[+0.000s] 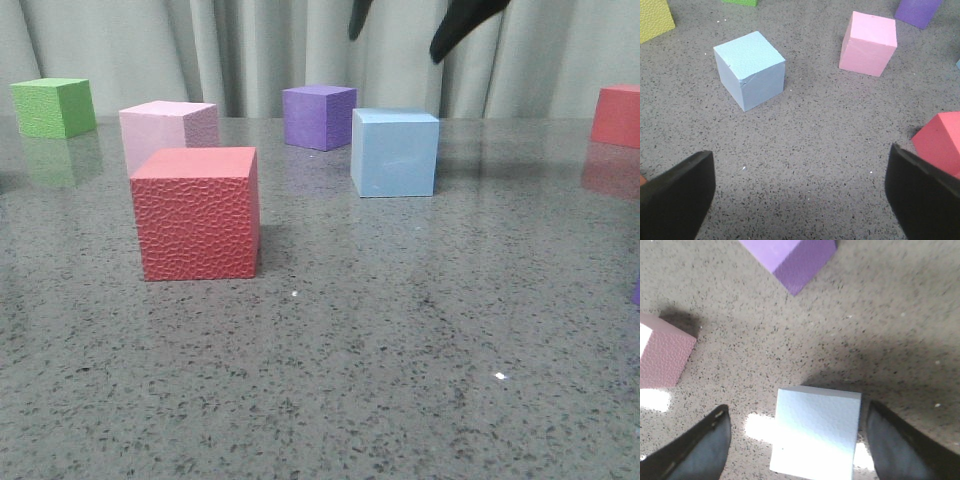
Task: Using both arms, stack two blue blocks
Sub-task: 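Open the right gripper and raise it away from the cube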
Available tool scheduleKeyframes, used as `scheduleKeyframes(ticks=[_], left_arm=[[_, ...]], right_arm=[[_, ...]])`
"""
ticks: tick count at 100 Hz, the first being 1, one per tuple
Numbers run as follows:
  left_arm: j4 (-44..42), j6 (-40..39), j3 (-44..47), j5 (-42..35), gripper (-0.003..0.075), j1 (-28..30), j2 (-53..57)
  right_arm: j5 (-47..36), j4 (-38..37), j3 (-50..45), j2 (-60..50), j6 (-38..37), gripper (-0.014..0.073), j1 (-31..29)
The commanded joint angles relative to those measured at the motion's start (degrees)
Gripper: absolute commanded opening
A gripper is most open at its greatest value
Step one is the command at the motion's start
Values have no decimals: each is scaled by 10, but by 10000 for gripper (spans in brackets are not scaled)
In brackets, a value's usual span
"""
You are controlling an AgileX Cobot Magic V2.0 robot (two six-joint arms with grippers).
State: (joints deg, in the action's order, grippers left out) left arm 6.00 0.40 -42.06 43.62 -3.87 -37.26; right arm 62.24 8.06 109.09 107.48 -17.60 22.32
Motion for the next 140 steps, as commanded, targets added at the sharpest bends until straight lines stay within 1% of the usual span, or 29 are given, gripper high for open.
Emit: scheduleKeyframes(ticks=[1, 22, 40, 52, 61, 74, 94, 117, 140], left_arm=[[5, -4, -21, -36, 651, 1, -3], [5, -4, -21, -36, 651, 1, -3], [5, -4, -21, -36, 651, 1, -3], [5, -4, -21, -36, 651, 1, -3], [5, -4, -21, -36, 651, 1, -3], [5, -4, -21, -36, 651, 1, -3], [5, -4, -21, -36, 651, 1, -3], [5, -4, -21, -36, 651, 1, -3], [5, -4, -21, -36, 651, 1, -3]], right_arm=[[4, -19, 37, -32, 13, 560, 0], [5, -47, 38, -58, 41, 561, 0], [21, -113, 35, -92, 41, 561, 0], [23, -150, 4, -126, 41, 561, -2], [12, -162, -41, -160, 41, 557, -9], [-28, -163, -130, -227, 40, 557, -29], [-68, -163, -277, -346, 40, 557, -81], [-98, -163, -408, -465, 40, 557, -139], [-106, -163, -512, -582, 40, 557, -148]])
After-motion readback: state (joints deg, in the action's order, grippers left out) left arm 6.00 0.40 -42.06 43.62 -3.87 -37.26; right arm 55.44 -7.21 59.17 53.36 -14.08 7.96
